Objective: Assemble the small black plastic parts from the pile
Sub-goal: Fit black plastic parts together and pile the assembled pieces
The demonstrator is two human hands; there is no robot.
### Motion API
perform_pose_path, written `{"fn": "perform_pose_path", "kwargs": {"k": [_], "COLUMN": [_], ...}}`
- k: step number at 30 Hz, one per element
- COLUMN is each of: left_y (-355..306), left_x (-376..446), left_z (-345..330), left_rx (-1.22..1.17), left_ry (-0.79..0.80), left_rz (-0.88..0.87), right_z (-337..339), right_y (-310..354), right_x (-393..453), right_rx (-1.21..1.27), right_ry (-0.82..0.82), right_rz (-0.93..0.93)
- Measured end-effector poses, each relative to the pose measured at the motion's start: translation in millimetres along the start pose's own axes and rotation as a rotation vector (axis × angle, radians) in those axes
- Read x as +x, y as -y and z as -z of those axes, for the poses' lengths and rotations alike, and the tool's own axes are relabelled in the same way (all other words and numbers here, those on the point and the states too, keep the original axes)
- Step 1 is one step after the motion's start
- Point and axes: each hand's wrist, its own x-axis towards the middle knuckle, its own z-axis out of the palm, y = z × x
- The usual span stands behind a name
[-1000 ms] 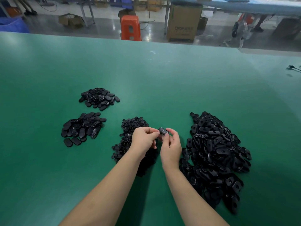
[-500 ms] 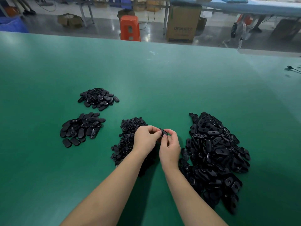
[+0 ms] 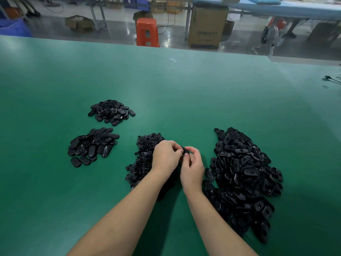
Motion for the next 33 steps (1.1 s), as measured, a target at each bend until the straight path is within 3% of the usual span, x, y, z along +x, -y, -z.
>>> {"fn": "perform_pose_path", "kwargs": {"k": [9, 18, 33], "left_y": [3.4, 10.3, 11.7], "left_x": [1.0, 3.4, 3.5], "left_z": [1.4, 11.5, 12.5], "left_rx": [-0.053, -0.181, -0.14], "left_ry": [-0.027, 0.079, 0.17], "left_rz": [-0.015, -0.028, -0.028], "right_z": [0.2, -0.3, -1.0], "right_y": [-2.3, -2.7, -6.0], "right_x": [1.5, 1.2, 2.7], "right_rx": [0.057, 0.091, 0.039], "right_ry": [0.013, 0.068, 0.054], "right_rz": [-0.008, 0.014, 0.027]}}
